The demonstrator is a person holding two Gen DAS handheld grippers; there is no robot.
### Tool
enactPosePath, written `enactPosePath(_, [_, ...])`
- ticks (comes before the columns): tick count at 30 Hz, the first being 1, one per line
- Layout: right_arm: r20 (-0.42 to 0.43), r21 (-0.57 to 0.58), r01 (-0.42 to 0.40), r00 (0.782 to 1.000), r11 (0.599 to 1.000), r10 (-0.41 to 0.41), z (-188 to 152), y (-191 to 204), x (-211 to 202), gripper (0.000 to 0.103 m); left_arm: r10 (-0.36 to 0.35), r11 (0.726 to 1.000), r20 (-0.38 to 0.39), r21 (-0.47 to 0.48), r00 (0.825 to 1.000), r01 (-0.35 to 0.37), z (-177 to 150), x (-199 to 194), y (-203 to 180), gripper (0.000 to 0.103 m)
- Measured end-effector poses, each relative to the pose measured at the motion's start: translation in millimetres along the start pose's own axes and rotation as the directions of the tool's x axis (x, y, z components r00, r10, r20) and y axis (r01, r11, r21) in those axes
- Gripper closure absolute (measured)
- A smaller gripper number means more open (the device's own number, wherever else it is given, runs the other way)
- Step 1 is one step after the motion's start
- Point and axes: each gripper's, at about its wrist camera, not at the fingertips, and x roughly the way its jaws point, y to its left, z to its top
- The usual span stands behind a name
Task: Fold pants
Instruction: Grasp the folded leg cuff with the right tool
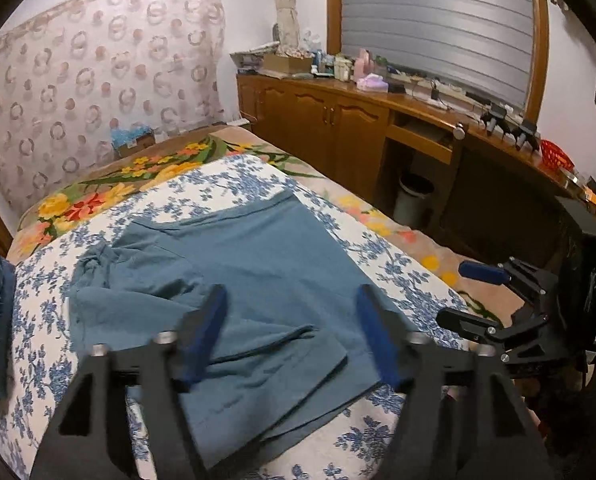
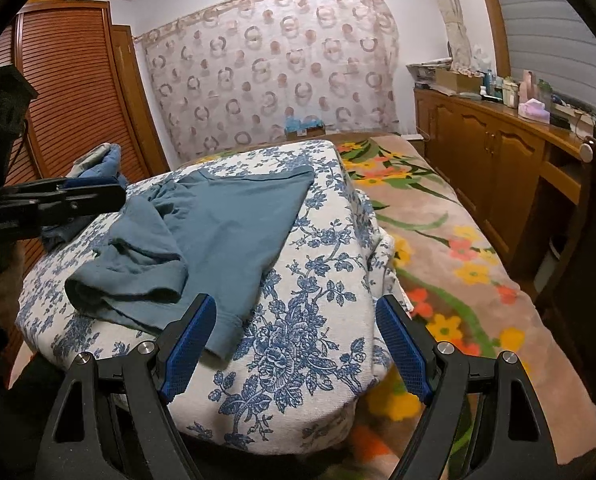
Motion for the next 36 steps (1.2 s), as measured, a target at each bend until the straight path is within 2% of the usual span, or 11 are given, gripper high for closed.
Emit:
enactPosePath(9, [0.011,-0.039,-0.040,0.999,0.998,0.040,8.5,15.7,9.3,0.020,0.067,0.997,-0.019,-0.043,0.998,-0.068,-22.8,-4.8,30.7,0.027])
enactPosePath(14, [0.006,-0.075,-0.080,0.997,0.994,0.081,9.0,25.4,19.2,0.033,0.090,0.993,-0.030,-0.074,0.996,-0.092,-41.0,-9.5,48.5,0.027])
enactPosePath(16, [-0.006,-0.091,-0.099,0.995,0.991,0.099,10.7,31.1,26.3,0.043,0.099,0.991,-0.038,-0.083,0.994,-0.102,-48.2,-11.5,55.4,0.027])
enactPosePath(21, [-0.040,-0.124,-0.148,0.989,0.981,0.144,14.7,39.2,43.5,0.062,0.114,0.987,-0.061,-0.103,0.992,-0.120,-63.9,-9.6,68.4,0.027])
enactPosePath(29, [-0.124,-0.127,-0.168,0.981,0.978,0.152,18.0,34.7,73.7,0.070,0.111,0.983,-0.079,-0.135,0.991,-0.121,-77.7,-4.9,78.4,0.027])
enactPosePath(32, [-0.138,-0.132,-0.166,0.979,0.977,0.148,20.5,27.3,74.5,0.077,0.108,0.984,-0.085,-0.135,0.991,-0.119,-80.5,-2.8,77.2,0.027])
enactPosePath(34, [-0.142,-0.127,-0.174,0.978,0.977,0.155,23.4,20.9,73.4,0.089,0.107,0.984,-0.089,-0.136,0.990,-0.119,-81.7,-1.3,77.7,0.027])
enactPosePath(36, [-0.119,-0.122,-0.176,0.980,0.977,0.162,25.9,19.1,67.9,0.094,0.105,0.983,-0.090,-0.140,0.990,-0.117,-82.5,-0.6,78.2,0.027])
